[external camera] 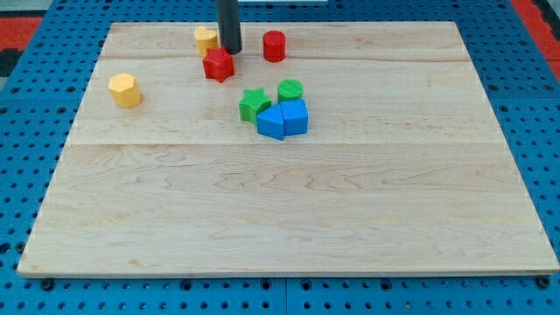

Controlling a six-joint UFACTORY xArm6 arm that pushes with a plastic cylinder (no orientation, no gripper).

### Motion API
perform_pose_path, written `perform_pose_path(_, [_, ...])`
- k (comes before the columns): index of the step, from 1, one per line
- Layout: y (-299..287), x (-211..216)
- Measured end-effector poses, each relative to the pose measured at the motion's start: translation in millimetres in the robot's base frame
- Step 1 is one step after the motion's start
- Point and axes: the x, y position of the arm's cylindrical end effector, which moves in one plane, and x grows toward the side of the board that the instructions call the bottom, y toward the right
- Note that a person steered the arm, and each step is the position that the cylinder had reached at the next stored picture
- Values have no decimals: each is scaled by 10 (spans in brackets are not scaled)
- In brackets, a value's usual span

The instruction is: Push the yellow heart into the yellow hexagon

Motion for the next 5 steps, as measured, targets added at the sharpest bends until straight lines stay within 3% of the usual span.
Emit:
perform_pose_path(1, [-45,-199])
perform_pose_path(2, [315,-452])
perform_pose_path(3, [105,-549])
perform_pose_path(5, [-823,-174])
